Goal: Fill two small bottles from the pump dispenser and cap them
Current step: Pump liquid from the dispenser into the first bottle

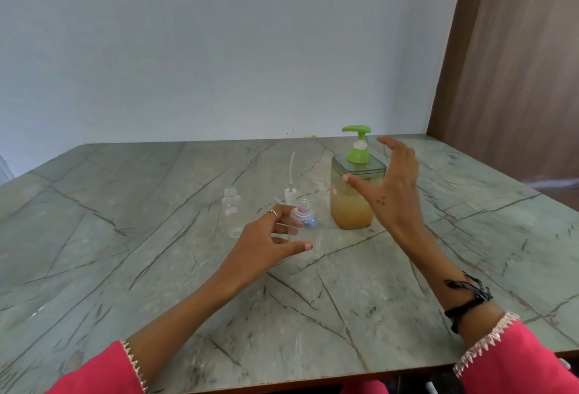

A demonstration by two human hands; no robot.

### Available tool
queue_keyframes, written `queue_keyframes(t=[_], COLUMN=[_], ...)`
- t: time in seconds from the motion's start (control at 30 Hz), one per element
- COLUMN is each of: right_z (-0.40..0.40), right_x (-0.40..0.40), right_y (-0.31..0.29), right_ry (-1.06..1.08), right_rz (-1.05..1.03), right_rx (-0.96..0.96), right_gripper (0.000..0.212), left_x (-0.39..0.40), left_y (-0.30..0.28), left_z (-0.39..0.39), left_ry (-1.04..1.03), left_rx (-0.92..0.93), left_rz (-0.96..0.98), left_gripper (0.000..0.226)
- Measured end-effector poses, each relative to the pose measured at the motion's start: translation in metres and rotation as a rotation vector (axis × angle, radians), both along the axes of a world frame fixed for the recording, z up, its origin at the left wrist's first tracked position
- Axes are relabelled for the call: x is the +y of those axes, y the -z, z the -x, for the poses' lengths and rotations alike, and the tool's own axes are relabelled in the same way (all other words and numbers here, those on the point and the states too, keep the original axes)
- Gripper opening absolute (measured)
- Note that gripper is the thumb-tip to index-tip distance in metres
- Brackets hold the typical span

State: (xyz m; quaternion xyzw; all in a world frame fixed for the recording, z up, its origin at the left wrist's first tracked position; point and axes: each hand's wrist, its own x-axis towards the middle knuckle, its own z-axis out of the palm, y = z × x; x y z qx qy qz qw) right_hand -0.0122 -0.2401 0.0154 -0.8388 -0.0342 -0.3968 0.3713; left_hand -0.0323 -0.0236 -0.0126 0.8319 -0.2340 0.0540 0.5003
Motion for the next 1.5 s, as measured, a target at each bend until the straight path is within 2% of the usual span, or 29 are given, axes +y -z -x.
queue_keyframes(t=[0.1, 0.17, 0.33, 0.67, 0.87, 1.0, 1.1, 1.3, 1.4, 1.5], right_z=[-0.012, -0.018, -0.017, 0.025, 0.067, 0.081, 0.083, 0.075, 0.068, 0.058], right_x=[0.005, 0.008, 0.007, -0.005, 0.004, 0.022, 0.036, 0.045, 0.031, 0.018], right_y=[0.000, 0.001, -0.003, -0.002, 0.001, 0.005, 0.007, 0.009, 0.009, 0.006], right_ry=[-0.082, -0.073, -0.045, 0.003, 0.014, -0.008, 0.033, 0.151, 0.066, -0.160], right_rz=[-0.076, -0.073, -0.055, -0.055, -0.044, -0.022, 0.037, 0.208, 0.176, -0.008], right_rx=[0.102, 0.133, 0.122, 0.057, 0.048, 0.023, -0.008, -0.121, -0.092, -0.038], right_gripper=[0.098, 0.102, 0.089, 0.089, 0.091, 0.095, 0.099, 0.097, 0.089, 0.077], left_x=[-0.006, -0.009, -0.010, -0.009, -0.009, -0.008, -0.007, -0.006, -0.009, -0.012], left_y=[-0.002, -0.001, 0.006, 0.012, 0.011, 0.006, 0.002, -0.003, -0.006, -0.010], left_z=[-0.002, -0.002, -0.001, -0.003, -0.004, -0.004, -0.001, 0.008, 0.010, 0.009], left_ry=[0.005, 0.004, 0.004, 0.010, 0.010, -0.014, -0.023, -0.012, 0.007, 0.018], left_rx=[-0.011, -0.010, 0.007, 0.024, 0.003, -0.049, -0.092, -0.182, -0.207, -0.211], left_rz=[0.010, 0.011, -0.006, 0.009, 0.049, 0.088, 0.125, 0.251, 0.247, 0.241], left_gripper=[0.045, 0.044, 0.044, 0.049, 0.040, 0.049, 0.057, 0.054, 0.053, 0.054])
